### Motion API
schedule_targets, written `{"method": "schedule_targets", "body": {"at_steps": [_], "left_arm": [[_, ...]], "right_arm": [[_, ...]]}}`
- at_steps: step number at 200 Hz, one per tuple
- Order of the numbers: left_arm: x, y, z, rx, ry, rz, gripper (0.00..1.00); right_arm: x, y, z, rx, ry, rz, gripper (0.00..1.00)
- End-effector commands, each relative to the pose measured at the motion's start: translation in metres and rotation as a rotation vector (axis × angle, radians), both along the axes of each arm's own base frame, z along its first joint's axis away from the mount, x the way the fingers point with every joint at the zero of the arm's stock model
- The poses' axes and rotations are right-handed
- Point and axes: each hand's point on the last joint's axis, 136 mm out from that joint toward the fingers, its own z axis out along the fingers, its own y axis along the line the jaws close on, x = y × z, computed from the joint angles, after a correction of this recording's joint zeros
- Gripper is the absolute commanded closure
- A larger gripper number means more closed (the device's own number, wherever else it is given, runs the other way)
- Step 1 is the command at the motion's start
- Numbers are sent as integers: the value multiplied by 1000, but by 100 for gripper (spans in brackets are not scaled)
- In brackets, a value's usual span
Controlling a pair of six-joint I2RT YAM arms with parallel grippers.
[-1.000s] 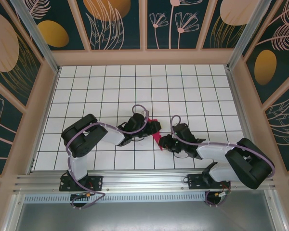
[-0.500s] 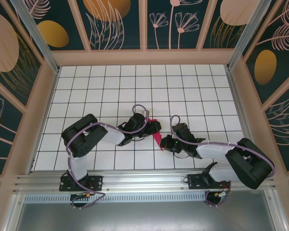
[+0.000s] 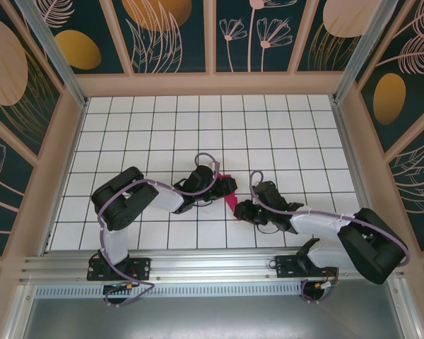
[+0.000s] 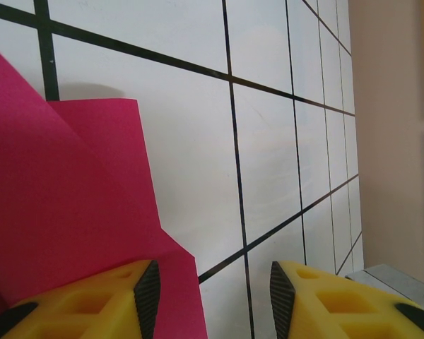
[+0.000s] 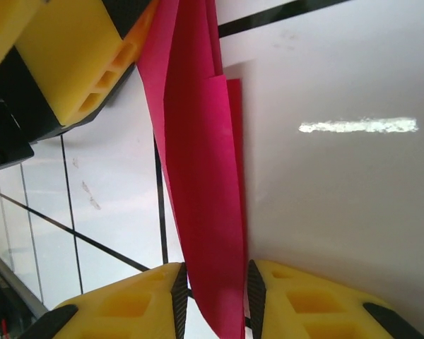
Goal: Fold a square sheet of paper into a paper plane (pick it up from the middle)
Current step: Fold the wing for the fifth time at the center of the table.
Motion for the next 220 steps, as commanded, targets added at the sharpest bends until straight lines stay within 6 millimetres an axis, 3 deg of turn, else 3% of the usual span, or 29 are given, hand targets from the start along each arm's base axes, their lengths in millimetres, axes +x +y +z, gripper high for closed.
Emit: {"method": "schedule_targets", "body": {"at_steps": [1,61,123,155,187,220], "left_arm": [[-3,2,-18,46,28,-17,52],[-3,0,-16,42,30,-21,52],[-5,2,-20,56,37,-25,52],[-6,2,-21,58,41,-25,52],[-6,1,-22,59,43,-30,52],[-6,2,-23,66,47,-30,53]], "right_arm": [[0,-1,-5,-83,-19,40,67],[2,-4,-19,-198,-13,48,72],[-5,2,-21,-122,15,55,87],[-11,-3,-27,-99,60,36,86],[-8,0,-14,-63,46,29,80],[9,-2,21,19,-32,-38,69]]}}
